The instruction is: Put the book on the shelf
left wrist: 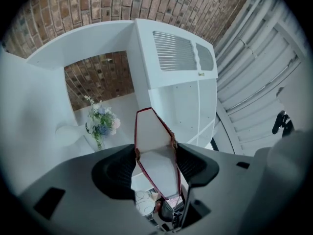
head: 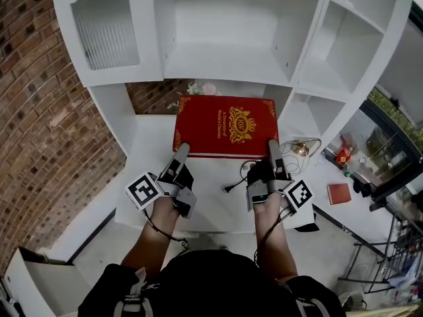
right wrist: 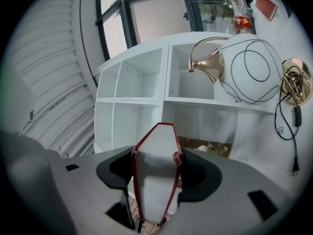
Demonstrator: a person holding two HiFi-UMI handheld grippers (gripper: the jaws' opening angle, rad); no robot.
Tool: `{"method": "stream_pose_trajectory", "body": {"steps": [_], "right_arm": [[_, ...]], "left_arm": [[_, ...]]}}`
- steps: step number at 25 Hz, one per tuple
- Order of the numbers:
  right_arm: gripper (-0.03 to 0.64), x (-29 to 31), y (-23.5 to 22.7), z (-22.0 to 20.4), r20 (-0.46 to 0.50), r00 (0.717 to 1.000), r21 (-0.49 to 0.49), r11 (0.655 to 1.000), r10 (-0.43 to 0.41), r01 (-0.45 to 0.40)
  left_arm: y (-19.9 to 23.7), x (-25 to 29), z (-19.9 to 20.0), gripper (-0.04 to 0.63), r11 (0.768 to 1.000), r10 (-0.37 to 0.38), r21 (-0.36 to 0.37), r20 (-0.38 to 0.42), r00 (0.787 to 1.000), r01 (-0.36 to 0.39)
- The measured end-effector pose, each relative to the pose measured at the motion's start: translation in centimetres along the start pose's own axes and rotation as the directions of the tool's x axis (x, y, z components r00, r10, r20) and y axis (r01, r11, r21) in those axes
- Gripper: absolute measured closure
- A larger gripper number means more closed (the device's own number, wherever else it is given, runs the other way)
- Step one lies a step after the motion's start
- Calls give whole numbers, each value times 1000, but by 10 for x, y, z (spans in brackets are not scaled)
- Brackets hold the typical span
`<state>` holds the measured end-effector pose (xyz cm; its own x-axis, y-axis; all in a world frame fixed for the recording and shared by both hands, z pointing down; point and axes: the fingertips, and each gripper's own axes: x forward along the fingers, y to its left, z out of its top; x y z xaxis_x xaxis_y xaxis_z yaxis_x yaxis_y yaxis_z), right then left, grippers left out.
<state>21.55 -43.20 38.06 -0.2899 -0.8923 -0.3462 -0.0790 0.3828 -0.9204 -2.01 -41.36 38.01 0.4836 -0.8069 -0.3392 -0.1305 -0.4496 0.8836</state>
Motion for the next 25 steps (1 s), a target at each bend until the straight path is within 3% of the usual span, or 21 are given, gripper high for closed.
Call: {"method": "stream_pose_trajectory", "body": {"steps": [11,25], "right_arm": [[345,26,29,6,-20,992,-19,992,121,-122],[344,85,38,19,-3,990,-17,989,144,-144]], "left_arm": [[-23,19,18,322,998,-42,56,32,999,40],[-34,61,51,319,989,-88,119,49,995,82]]}}
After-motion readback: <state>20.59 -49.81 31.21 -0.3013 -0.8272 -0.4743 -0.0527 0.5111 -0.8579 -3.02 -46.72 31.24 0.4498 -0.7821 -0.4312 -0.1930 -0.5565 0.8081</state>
